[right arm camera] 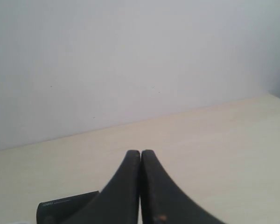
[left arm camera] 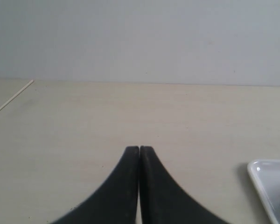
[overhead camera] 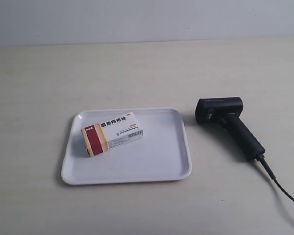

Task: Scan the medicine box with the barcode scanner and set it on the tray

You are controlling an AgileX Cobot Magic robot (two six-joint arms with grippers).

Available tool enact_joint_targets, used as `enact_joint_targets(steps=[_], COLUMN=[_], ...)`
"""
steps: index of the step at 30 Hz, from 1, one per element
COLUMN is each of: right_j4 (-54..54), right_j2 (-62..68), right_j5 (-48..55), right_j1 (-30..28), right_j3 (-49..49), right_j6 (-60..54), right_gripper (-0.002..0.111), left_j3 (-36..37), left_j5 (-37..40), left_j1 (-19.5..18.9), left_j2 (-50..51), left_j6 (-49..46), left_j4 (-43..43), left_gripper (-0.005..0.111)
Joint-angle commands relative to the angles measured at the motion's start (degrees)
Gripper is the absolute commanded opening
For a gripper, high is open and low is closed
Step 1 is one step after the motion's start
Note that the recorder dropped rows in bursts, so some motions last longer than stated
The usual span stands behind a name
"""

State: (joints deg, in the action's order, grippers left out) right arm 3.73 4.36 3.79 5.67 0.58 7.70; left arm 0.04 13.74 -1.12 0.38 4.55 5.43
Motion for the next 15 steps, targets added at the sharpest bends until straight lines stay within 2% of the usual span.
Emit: enact_joint_targets(steps=[1,15], right_j4=[-0.2,-0.1], right_j2=[-3.5,-4.4], right_j5=[3.0,3.4], right_j1=[-1.2,-1.2], right_j3=[-0.2,-0.2], right_j6=[-0.2,-0.2], right_gripper=[0.001,0.001], left_j3=[0.0,0.0], left_j5=[0.1,0.1], left_j1=[-0.1,-0.1], left_j2=[-0.4,-0.4], left_j6=[0.4,0.4], left_j4=[-0.1,-0.1], left_gripper=[0.003,0.003])
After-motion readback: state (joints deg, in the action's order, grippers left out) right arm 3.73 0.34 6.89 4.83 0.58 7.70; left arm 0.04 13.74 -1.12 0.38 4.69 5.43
